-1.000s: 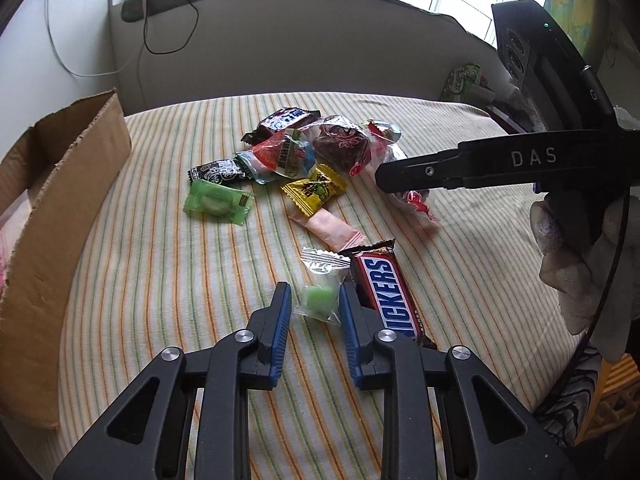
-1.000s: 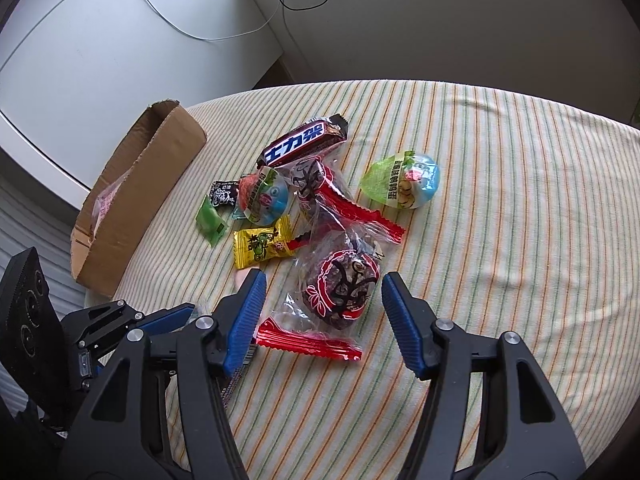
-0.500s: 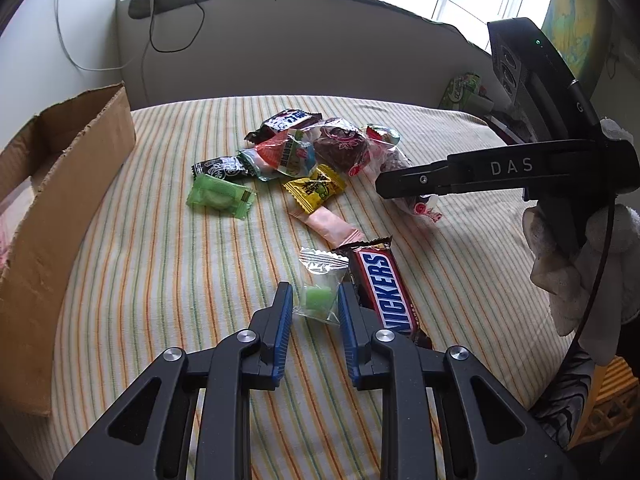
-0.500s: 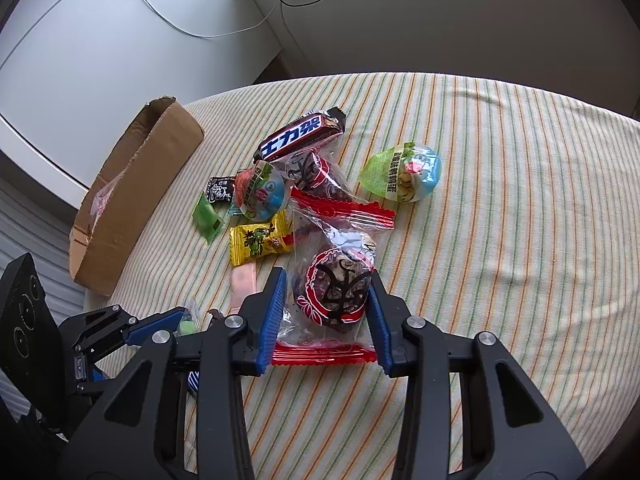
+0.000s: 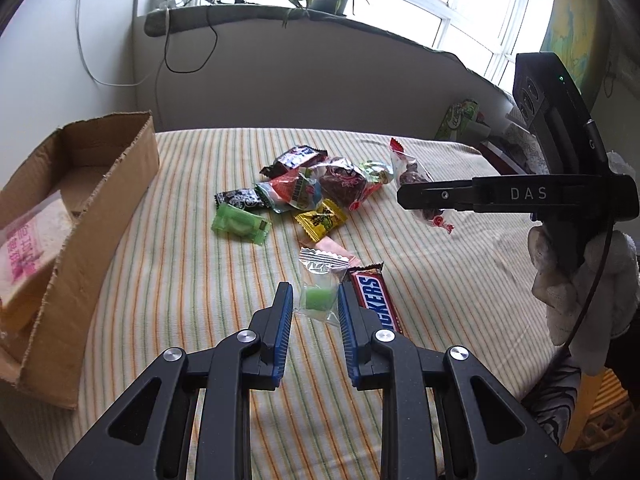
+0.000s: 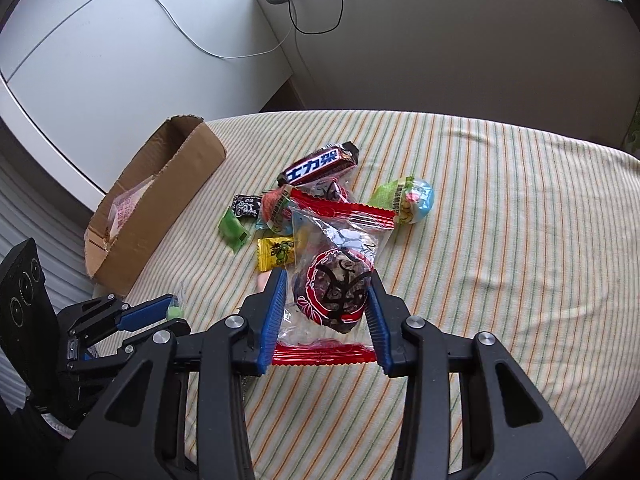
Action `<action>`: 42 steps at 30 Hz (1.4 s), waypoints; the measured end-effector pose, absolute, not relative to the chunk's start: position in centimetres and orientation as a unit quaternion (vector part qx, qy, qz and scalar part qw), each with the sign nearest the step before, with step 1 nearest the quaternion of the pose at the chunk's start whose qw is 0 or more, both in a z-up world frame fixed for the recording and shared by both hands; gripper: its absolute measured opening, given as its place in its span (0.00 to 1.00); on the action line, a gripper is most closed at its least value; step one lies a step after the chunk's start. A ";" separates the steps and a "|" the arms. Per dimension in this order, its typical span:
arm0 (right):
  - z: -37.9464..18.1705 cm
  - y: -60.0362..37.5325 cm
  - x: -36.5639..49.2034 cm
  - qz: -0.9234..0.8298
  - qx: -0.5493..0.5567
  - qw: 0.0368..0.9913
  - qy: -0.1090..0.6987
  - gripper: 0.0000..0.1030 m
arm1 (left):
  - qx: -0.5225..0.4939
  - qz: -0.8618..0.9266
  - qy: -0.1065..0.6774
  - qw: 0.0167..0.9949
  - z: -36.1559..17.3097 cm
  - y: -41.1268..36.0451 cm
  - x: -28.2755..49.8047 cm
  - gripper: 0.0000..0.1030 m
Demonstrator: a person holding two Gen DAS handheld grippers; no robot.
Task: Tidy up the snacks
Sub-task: 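Carry the red-wrapped pastry to the box and release it with the right tool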
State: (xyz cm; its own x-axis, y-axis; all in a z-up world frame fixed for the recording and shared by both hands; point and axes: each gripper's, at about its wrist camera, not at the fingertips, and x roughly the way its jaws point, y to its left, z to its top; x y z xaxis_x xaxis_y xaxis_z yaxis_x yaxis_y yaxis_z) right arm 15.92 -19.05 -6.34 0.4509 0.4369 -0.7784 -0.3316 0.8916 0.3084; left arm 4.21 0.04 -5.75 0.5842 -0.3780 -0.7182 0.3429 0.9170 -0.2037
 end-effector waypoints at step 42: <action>-2.7 5.1 20.9 0.347 -0.064 0.829 0.433 0.39 | -0.088 -0.057 0.356 0.929 -3.1 17.2 3.4 0.21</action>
State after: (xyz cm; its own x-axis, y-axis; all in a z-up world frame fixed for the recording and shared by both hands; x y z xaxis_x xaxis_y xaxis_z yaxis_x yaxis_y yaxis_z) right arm 20.94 5.07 -2.68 0.3839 0.5209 -0.7625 -0.6315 0.7505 0.1947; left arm 3.42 17.20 -3.05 0.7403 -0.1693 -0.6506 0.0442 0.9779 -0.2042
